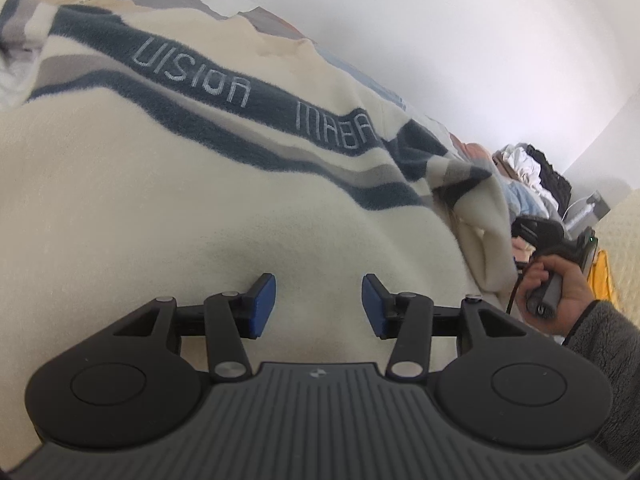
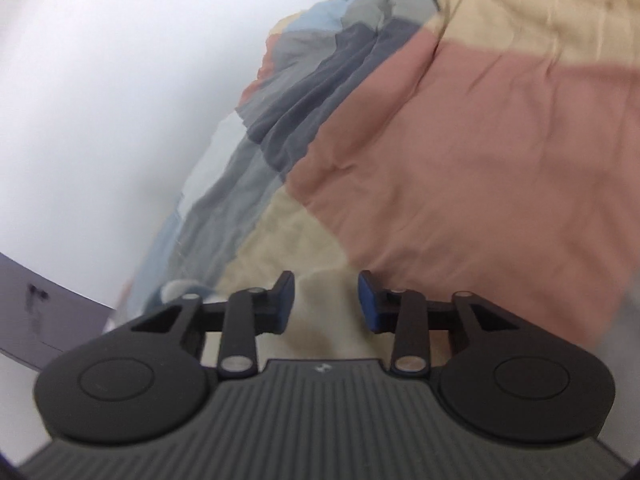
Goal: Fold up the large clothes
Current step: 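Open the right gripper and move it away from the sweater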
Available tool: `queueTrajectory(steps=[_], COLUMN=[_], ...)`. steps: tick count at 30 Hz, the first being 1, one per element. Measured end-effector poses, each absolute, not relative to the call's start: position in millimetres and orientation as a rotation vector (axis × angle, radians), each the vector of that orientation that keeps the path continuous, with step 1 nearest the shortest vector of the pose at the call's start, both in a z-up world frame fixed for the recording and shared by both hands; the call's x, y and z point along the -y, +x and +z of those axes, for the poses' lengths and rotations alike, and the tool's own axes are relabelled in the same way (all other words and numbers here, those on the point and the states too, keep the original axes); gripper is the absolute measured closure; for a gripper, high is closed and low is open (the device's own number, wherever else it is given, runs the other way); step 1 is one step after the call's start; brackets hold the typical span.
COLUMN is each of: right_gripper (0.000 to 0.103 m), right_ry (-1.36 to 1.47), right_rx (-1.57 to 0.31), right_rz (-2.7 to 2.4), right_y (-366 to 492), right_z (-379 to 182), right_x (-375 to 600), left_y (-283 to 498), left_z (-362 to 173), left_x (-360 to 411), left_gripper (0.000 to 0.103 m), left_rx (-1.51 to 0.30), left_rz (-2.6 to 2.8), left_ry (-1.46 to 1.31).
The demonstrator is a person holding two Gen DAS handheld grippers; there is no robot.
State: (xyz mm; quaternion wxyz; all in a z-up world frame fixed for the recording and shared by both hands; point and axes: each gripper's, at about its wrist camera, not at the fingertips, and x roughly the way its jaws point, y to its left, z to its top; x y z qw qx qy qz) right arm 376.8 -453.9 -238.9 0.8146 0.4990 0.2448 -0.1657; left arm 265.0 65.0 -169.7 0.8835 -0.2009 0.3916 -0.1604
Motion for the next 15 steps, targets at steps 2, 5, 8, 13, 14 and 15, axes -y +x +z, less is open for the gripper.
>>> queueTrajectory(steps=[2,5,8,13,14,15], right_gripper=[0.067,0.078,0.087,0.089,0.089,0.089], right_ry=[1.047,0.952,0.935,0.822,0.795,0.761], right_rx=[-0.545,-0.58,-0.58,-0.516,-0.491,-0.461], right_rz=[-0.351,-0.373,-0.357,-0.408,-0.417,-0.422], right_y=[387.9,400.5,403.9,399.8,398.8,399.9], right_z=[-243.0,-242.3,-239.5,-208.8,-197.9,-186.7], right_x=[446.5,437.8,441.7,455.2,461.2,467.9], left_y=[266.6,270.0,273.5,275.9,275.4,274.6], left_z=[-172.3,-176.0,-178.6,-178.7,-178.4,-178.2], left_x=[-63.5,-63.0,-63.4,-64.5,-65.0,-65.6], left_gripper=[0.049,0.049,0.049,0.049,0.049,0.049], left_rx=[-0.825,-0.837,-0.846,-0.846,-0.844,-0.843], left_rz=[-0.329,-0.322,-0.32,-0.324,-0.325,-0.325], left_ry=[-0.411,-0.416,-0.427,-0.436,-0.437,-0.436])
